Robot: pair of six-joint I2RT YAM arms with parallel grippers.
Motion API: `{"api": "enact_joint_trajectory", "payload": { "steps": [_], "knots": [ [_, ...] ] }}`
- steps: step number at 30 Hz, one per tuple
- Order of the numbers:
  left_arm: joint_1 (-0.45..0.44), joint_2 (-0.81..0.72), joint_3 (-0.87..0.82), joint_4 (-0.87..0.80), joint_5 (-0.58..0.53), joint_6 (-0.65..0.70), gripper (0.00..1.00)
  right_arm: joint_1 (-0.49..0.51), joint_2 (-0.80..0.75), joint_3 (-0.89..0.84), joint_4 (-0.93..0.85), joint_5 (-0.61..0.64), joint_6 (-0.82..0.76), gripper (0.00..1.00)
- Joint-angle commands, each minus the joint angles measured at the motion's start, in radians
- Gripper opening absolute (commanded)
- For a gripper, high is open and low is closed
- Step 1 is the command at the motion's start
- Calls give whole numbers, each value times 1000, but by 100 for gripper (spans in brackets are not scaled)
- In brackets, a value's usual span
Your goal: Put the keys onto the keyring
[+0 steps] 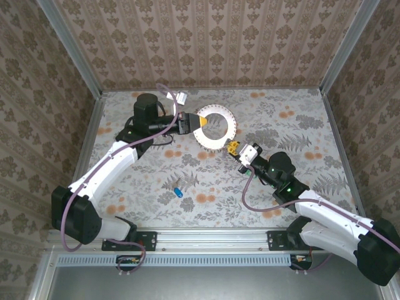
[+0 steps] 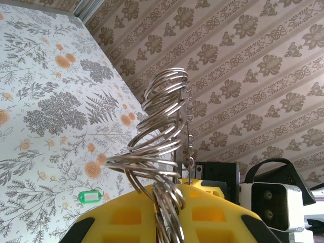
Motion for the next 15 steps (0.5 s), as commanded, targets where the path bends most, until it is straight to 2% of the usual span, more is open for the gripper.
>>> {"api": "enact_joint_trajectory", "payload": {
  "steps": [1, 5, 10, 15],
  "knots": [
    [-8, -25, -7, 26, -8, 1, 0, 5, -3, 16, 49, 43, 33, 0],
    [-6, -22, -44, 51, -74, -44, 0, 2, -19, 67, -60, 51, 99, 0],
    [4, -6, -127, 139, -140, -150, 0, -14, -27, 69, -52, 42, 164, 0],
    [7, 24, -186, 236, -144, -257, 0, -37, -19, 80, -47, 10, 225, 0]
  ]
}}
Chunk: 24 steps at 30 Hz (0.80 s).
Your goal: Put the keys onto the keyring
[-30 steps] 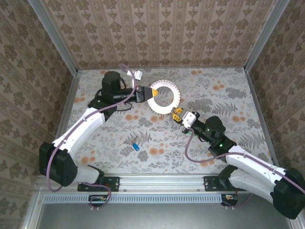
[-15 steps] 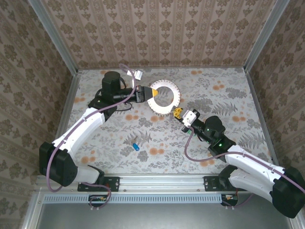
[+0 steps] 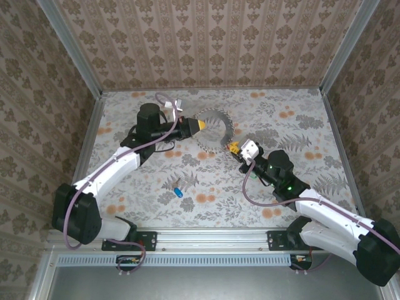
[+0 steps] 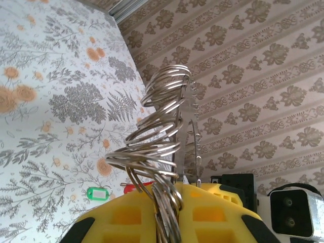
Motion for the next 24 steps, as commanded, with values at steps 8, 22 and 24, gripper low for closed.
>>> {"api": "enact_joint_trajectory", "payload": {
  "steps": [8, 22, 24],
  "knots": [
    [0, 71, -80, 117, -48, -155, 13, -50, 30, 90, 86, -100, 169, 0],
    [-13, 111, -168, 207, -80, -210, 51, -79, 54, 94, -24, -123, 159, 0],
    [-12, 104, -177, 188, -95, -200, 53, -82, 51, 87, -18, -125, 166, 0]
  ]
}}
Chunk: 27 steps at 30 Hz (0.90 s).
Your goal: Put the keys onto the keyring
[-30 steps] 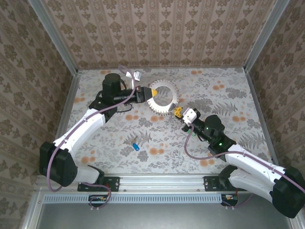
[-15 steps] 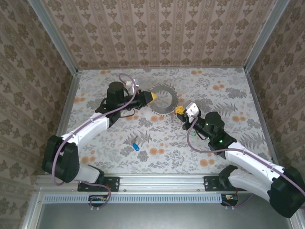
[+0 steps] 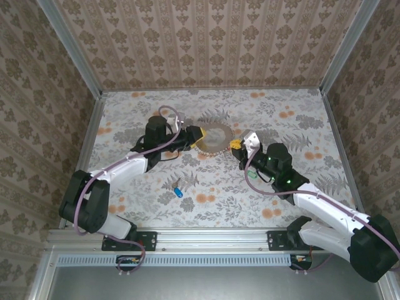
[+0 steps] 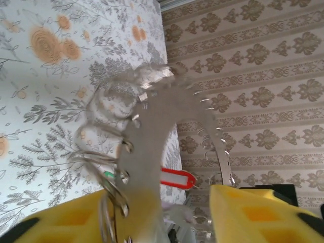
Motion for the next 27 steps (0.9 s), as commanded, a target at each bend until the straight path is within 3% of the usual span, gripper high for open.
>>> {"api": "enact_joint_trajectory", "payload": {
  "steps": [1, 9, 15, 21, 25, 27],
  "knots": [
    [-4, 0, -19, -4, -31, 7, 57, -12, -17, 29, 48, -26, -2, 0],
    [-9, -30, -77, -71, -115, 57, 72, -52, 9, 33, 30, -96, 36, 0],
    [-11, -101, -128, -106, -192, 157, 73, -77, 43, 67, -99, -211, -54, 0],
    [-26, -191, -95, -135, -198, 440, 65, -77, 95, 104, -205, -377, -248, 0],
    [-41, -209, -133, -10, -24, 744, 58, -77, 156, 122, -213, -472, -327, 0],
    [-50, -211, -163, 46, 38, 866, 47, -77, 178, 135, -211, -517, -332, 0]
  ]
}}
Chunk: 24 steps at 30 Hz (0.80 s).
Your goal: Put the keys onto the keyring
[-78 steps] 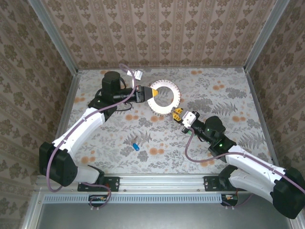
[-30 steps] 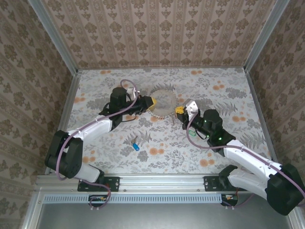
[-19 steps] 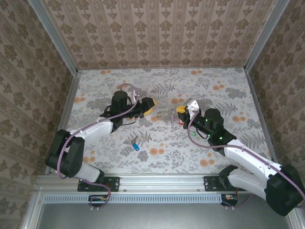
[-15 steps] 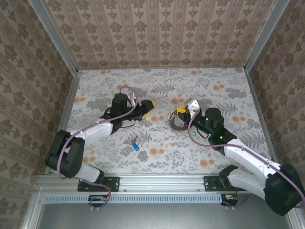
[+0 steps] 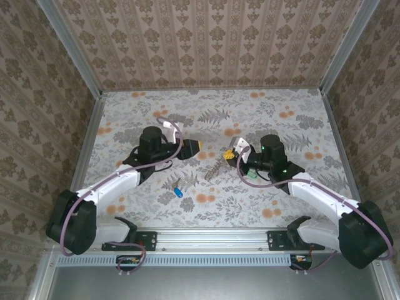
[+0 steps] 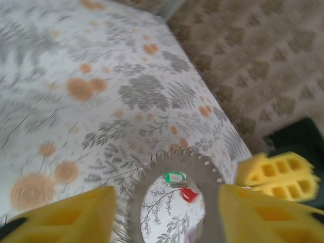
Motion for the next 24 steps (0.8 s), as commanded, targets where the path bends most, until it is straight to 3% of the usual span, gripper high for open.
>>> {"api": "enact_joint_trajectory", "payload": {
  "steps": [1, 6, 13, 19, 24],
  "knots": [
    [-16, -11, -45, 126, 166, 359, 44, -2, 27, 50, 9, -154, -77, 0],
    [-30, 22, -38, 134, 281, 608, 41, -4, 55, 52, 35, -220, -85, 0],
    [-31, 108, 34, 87, 422, 695, 42, -15, 74, 61, 30, -281, -75, 0],
    [-68, 168, 108, -95, 440, 848, 41, -29, 94, 75, 25, -326, -63, 0],
    [-100, 202, 112, -70, 417, 854, 38, -39, 101, 71, 25, -324, -57, 0]
  ]
}}
